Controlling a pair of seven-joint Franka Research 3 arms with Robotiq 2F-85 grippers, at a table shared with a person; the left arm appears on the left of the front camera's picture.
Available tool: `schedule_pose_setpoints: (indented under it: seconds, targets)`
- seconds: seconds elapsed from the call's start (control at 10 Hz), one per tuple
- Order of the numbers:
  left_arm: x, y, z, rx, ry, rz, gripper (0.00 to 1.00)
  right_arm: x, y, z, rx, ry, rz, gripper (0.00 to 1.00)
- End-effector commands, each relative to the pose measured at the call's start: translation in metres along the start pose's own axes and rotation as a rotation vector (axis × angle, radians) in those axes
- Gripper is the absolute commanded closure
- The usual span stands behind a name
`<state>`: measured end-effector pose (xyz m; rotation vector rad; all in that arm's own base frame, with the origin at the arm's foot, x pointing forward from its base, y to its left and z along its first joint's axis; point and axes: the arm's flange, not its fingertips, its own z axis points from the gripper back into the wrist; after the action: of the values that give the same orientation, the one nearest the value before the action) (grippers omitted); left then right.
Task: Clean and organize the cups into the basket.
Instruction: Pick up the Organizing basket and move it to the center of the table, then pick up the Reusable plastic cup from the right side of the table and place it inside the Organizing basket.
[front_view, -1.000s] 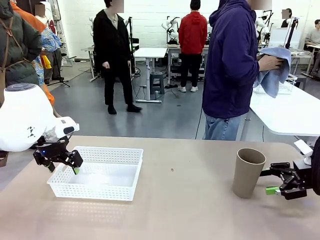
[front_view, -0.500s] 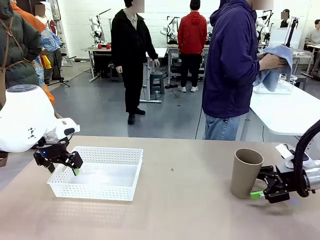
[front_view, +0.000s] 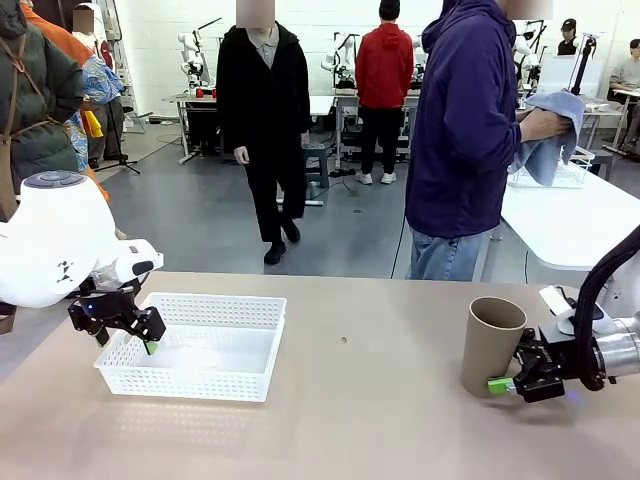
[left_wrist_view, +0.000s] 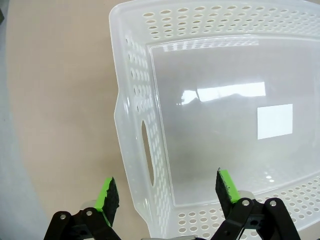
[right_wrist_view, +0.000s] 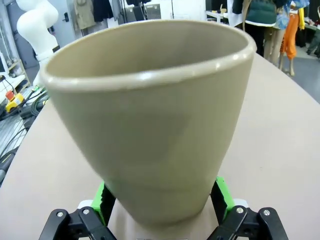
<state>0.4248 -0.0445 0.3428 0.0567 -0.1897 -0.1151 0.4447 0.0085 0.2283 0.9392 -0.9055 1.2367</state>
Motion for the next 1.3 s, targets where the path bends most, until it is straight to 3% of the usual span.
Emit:
schedule_pose_setpoints:
  seconds: [0.0,0.4,0.5,0.6,0.7,0.8,0.9,1.1,1.2]
  targets:
    - [-0.0034,-0.0050,-0.0069,0.049,-0.011,0.022,0.00,-0.0010,-0.0055,-0.0137,-0.007,-0.047,0.026,0.00]
    - [-0.0030,-0.0055,-0.0090,0.040,-0.002,0.017,0.00,0.0010,-0.0025,-0.0220,0.069,-0.085,0.057,0.00]
    - [-0.0036,-0.0048,-0.0081,0.011,0.016,0.019,0.60,0.0004,-0.0012,-0.0217,0.084,-0.081,0.071,0.58]
    - [-0.0031,-0.0045,-0.0069,0.003,0.042,0.018,0.60,0.0001,-0.0014,-0.0215,0.083,-0.084,0.072,0.58]
    - [-0.0044,-0.0049,-0.0044,-0.011,0.084,0.034,1.00,-0.0006,-0.0017,-0.0207,0.075,-0.085,0.072,1.00]
    - [-0.0053,-0.0048,-0.0024,-0.013,0.097,0.038,0.64,-0.0006,-0.0014,-0.0202,0.077,-0.085,0.071,0.63]
    - [-0.0049,-0.0044,-0.0019,-0.009,0.106,0.045,1.00,-0.0005,-0.0013,-0.0201,0.078,-0.084,0.070,1.00]
    - [-0.0041,-0.0043,-0.0031,-0.004,0.117,0.047,1.00,-0.0007,-0.0010,-0.0194,0.080,-0.082,0.068,1.00]
    - [-0.0035,-0.0042,-0.0032,-0.003,0.119,0.050,1.00,-0.0011,-0.0007,-0.0191,0.081,-0.081,0.069,0.78]
